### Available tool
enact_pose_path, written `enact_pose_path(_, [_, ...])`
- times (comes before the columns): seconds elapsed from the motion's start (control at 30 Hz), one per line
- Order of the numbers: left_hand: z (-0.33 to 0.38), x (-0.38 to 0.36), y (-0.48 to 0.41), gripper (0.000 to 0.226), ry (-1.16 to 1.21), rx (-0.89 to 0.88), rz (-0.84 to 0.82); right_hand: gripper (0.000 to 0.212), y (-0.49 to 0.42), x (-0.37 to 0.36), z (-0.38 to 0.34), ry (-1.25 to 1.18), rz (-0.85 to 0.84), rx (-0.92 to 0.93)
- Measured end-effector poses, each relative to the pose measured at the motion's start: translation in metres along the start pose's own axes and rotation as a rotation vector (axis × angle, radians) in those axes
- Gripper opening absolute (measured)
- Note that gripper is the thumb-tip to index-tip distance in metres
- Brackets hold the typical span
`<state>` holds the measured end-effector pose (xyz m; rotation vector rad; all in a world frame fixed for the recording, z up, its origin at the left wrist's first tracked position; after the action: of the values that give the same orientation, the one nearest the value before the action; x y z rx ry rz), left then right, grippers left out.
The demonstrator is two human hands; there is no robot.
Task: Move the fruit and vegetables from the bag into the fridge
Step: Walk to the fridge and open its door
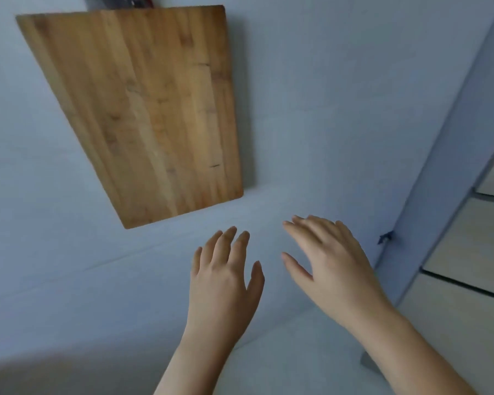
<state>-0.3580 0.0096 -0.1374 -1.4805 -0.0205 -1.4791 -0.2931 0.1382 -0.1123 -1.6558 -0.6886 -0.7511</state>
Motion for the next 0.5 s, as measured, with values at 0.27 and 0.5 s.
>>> enact_pose_path(0.27, [0.111,-0.070,-0.051,0.047,0.253,-0.215,-0.059,0.046,0.027,0.057,0.125,0.219,0.096,-0.238])
enact_pose_path(0.5, [0.216,-0.136,-0.107,0.050,0.508,-0.320,-0.139,0.044,0.045,0.107,0.238,0.374,0.240,-0.326])
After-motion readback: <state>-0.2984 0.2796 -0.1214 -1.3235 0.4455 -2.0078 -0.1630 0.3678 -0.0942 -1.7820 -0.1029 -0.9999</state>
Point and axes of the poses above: each hand's wrist, its own y-axis away from the middle knuckle, its own x-axis out of the back of the hand, z = x × y, the point moved 5 cm from there along -y, towards the middle knuckle, and after that the axes turned 3 degrees about -x, right-handed, at the moved point
